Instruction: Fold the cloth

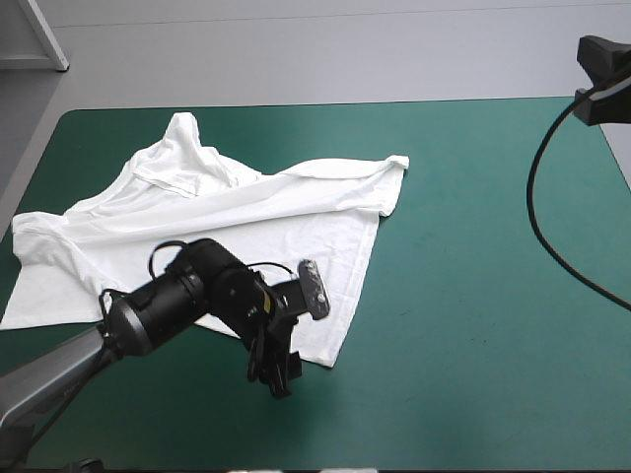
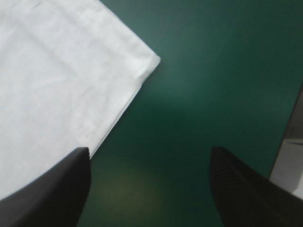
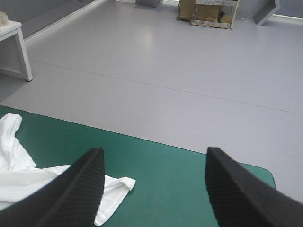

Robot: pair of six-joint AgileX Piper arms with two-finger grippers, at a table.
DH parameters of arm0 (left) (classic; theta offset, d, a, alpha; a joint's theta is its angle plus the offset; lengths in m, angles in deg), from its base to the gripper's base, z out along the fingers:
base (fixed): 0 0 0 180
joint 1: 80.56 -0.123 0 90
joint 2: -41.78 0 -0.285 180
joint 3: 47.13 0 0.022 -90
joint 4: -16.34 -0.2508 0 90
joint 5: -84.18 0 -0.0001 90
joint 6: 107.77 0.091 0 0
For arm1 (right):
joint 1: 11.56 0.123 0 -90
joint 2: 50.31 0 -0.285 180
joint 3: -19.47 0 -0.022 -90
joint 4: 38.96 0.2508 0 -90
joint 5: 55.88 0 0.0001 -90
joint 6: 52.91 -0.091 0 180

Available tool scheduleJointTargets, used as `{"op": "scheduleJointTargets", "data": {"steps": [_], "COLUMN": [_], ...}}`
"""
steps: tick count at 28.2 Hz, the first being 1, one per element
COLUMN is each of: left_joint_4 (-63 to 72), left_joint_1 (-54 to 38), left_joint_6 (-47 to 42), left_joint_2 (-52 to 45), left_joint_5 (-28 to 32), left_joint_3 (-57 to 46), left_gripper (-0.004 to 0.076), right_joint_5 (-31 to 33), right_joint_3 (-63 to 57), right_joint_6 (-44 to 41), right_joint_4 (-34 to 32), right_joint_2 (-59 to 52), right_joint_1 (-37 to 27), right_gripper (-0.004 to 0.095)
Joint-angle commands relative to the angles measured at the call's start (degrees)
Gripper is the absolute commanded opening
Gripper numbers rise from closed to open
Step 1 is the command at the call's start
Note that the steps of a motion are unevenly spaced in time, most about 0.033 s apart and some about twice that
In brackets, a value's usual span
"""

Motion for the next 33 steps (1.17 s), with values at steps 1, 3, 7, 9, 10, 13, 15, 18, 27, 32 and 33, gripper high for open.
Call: {"op": "scheduleJointTargets", "data": {"steps": [1,3,7,9,10,13,15,18,27,32,33], "left_joint_4": [-2.6,-2.3,-1.9,-1.6,-1.6,-1.6,-1.3,-1.5,0.5,-10.0,-10.2], "left_joint_1": [4.9,5.6,5.6,5.6,5.6,5.6,5.6,5.6,5.5,3.5,2.8], "left_joint_6": [-1.1,-2.4,-3.2,-3.2,-3.1,-2.7,-1.8,-1.7,-2.8,-14.8,-14.9], "left_joint_2": [-1.9,-1.8,-0.6,1.1,2.2,5.1,6.8,8.8,12.4,12.5,12.5], "left_joint_5": [8.6,13.6,19.4,20.6,21.1,22.8,24.0,26.9,32.1,30.5,29.5], "left_joint_3": [-2.5,-4.8,-8.3,-9.1,-9.2,-9.2,-9.2,-9.2,-9.2,-9.1,-9.1], "left_gripper": [0.0507,0.0507,0.0507,0.0507,0.0507,0.0507,0.0507,0.0507,0.0385,0.0025,0.0023], "right_joint_5": [-4.7,-4.7,-4.7,-4.4,-4.4,-4.6,-4.6,-4.6,-4.5,-3.9,-3.9], "right_joint_3": [0.3,-0.2,-2.3,-2.7,-2.7,-3.0,-3.1,-3.1,-3.1,-3.6,-3.7], "right_joint_6": [-1.6,-1.6,-1.8,-1.8,-1.8,-1.8,-1.8,-1.8,-1.6,-1.4,-1.4], "right_joint_4": [2.0,3.2,5.6,5.6,5.6,5.6,5.6,5.6,5.6,5.6,5.6], "right_joint_2": [0.2,0.5,0.6,0.6,0.6,0.6,0.6,0.6,0.6,0.6,0.6], "right_joint_1": [-0.4,-0.4,-0.4,-0.4,-0.4,-0.4,-0.4,-0.4,-0.4,-0.4,-0.4], "right_gripper": [0.0581,0.0581,0.0580,0.0581,0.0581,0.0581,0.0581,0.0580,0.0580,0.0577,0.0576]}}
